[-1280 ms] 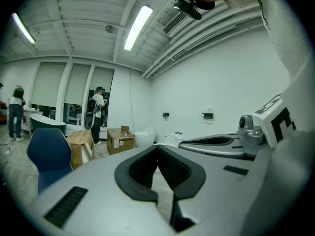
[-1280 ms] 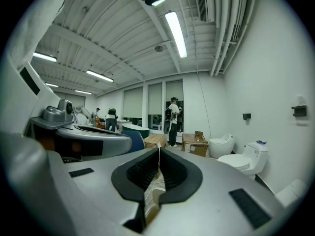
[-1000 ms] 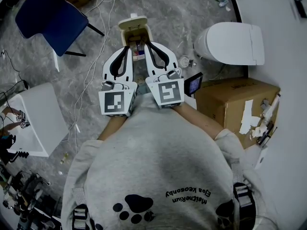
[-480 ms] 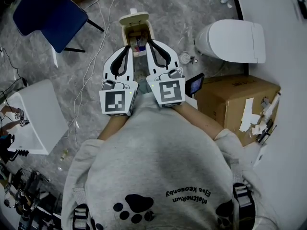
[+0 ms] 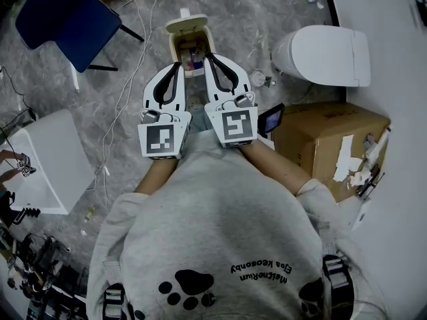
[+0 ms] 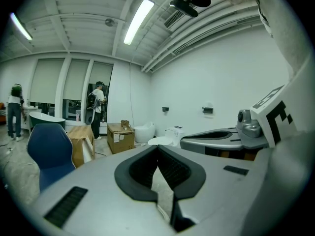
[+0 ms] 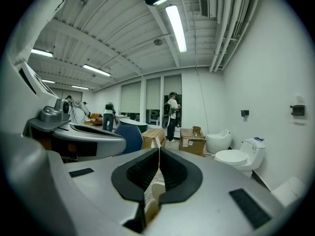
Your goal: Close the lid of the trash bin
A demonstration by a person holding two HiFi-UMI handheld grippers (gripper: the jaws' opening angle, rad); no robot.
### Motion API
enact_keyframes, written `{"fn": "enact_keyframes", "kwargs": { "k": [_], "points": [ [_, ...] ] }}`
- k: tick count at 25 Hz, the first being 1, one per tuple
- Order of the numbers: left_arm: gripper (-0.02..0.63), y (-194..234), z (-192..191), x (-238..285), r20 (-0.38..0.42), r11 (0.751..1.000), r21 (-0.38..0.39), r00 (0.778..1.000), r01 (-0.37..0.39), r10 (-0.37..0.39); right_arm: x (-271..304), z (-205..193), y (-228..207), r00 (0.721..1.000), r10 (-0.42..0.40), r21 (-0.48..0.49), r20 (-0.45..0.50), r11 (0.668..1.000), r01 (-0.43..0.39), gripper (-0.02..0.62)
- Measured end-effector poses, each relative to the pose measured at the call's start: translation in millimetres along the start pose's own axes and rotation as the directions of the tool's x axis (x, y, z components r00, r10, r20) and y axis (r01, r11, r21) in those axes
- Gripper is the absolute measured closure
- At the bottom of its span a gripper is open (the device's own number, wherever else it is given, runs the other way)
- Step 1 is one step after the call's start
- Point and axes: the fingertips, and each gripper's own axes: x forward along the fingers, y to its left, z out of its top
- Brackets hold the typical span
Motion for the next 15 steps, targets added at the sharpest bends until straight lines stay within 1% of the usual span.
{"fn": "enact_keyframes", "kwargs": {
  "k": [3, 8, 11, 15],
  "points": [
    [0.586, 1, -4, 0, 0.005, 1.000, 0.016, 1.000, 0.006, -0.006, 0, -5, 2, 1.000, 0.004, -0.004, -0.009, 1.000, -0.004, 0.561],
    [0.586, 5, -2, 4, 0.053, 1.000, -0.002, 0.999, 0.000, 0.000, 0, -14, 1, 1.000, -0.001, 0.002, -0.025, 1.000, 0.001, 0.561],
    [0.586, 6, -12, 3, 0.001, 1.000, 0.030, 1.000, 0.007, -0.007, -1, -21, 1, 0.998, -0.002, 0.011, -0.066, 1.000, 0.003, 0.561],
    [0.586, 4, -15, 8, 0.027, 1.000, 0.016, 1.000, -0.004, 0.003, -3, -28, -7, 0.996, -0.006, 0.014, -0.089, 1.000, 0.007, 0.561]
  ]
}}
